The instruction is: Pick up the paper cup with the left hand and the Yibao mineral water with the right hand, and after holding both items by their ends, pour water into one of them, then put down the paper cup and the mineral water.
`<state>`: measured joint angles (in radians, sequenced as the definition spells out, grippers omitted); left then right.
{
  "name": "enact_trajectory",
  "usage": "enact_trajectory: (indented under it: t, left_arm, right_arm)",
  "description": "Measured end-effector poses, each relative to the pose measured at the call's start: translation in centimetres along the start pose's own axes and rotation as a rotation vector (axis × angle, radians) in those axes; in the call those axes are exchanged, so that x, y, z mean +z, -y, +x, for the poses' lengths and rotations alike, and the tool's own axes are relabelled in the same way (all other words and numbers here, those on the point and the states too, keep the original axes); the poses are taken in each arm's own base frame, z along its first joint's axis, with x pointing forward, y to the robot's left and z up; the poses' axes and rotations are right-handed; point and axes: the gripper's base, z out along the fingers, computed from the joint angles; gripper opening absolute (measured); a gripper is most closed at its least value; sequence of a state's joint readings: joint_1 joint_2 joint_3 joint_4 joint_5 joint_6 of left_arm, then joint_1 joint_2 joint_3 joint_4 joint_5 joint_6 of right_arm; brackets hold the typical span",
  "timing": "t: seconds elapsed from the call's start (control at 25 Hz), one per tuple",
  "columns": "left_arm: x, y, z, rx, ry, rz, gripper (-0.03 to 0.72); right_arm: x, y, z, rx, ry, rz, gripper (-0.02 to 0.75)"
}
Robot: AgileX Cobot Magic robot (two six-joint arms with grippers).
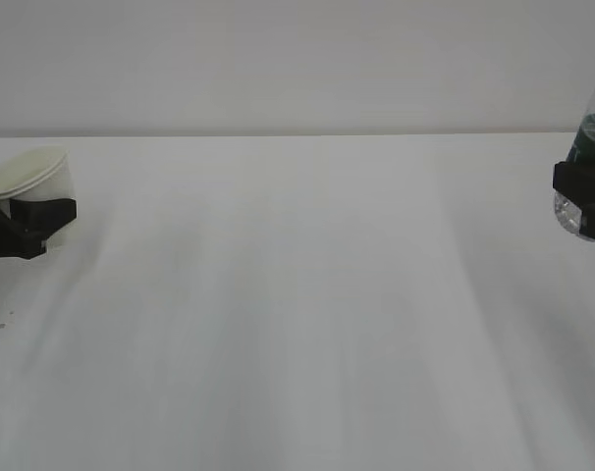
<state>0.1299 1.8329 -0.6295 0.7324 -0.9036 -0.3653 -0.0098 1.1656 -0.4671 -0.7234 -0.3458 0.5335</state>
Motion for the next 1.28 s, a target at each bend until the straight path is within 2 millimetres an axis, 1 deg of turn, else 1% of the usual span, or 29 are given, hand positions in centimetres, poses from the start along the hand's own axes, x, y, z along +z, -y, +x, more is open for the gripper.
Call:
enact_trajectory:
  t: [0.36, 0.8, 1.0, 1.28]
  left_arm:
    - [0.8, -0.4, 1.9, -0.043, -0.007, -0.015, 0.398]
    - [1.4, -1.0, 3.3, -0.046, 0.011, -0.062, 0.398]
    - [1.5, -1.3, 3.6, -0.033, 0.025, -0.091, 0.398]
    - [1.8, -1.8, 4.6, -0.04, 0.009, -0.147, 0.397]
  right_arm:
    - [0.0, 0.0, 0.0, 0.0, 0.0, 0.0, 0.389]
    - [0.0, 0.0, 0.0, -0.007, -0.002, -0.003, 0.389]
    - [0.0, -0.1, 0.0, -0.014, -0.005, -0.008, 0.389]
    - [0.0, -0.1, 0.1, -0.015, -0.006, -0.011, 0.389]
